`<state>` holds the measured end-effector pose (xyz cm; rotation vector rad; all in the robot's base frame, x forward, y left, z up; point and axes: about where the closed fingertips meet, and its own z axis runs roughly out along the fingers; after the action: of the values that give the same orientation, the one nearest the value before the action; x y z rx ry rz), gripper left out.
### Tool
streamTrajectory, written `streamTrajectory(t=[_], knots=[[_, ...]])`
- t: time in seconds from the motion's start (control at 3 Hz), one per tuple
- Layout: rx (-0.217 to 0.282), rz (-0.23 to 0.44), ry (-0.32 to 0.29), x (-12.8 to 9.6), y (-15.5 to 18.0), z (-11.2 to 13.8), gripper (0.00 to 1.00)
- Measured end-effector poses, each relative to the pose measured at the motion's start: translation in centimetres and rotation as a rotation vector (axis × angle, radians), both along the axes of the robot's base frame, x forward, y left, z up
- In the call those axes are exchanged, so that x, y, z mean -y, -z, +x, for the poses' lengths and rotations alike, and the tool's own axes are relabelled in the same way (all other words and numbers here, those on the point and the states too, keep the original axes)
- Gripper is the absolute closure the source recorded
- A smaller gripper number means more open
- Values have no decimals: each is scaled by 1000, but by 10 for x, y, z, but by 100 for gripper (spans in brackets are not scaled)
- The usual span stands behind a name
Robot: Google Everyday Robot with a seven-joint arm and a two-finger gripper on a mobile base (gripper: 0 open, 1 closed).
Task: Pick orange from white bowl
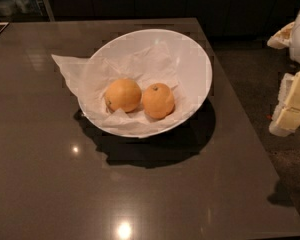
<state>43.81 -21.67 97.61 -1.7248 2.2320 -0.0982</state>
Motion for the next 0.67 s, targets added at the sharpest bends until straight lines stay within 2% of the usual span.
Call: streamTrajectory(t=[0.67], knots=[[7,-23,-13,-6,-4,2,0]])
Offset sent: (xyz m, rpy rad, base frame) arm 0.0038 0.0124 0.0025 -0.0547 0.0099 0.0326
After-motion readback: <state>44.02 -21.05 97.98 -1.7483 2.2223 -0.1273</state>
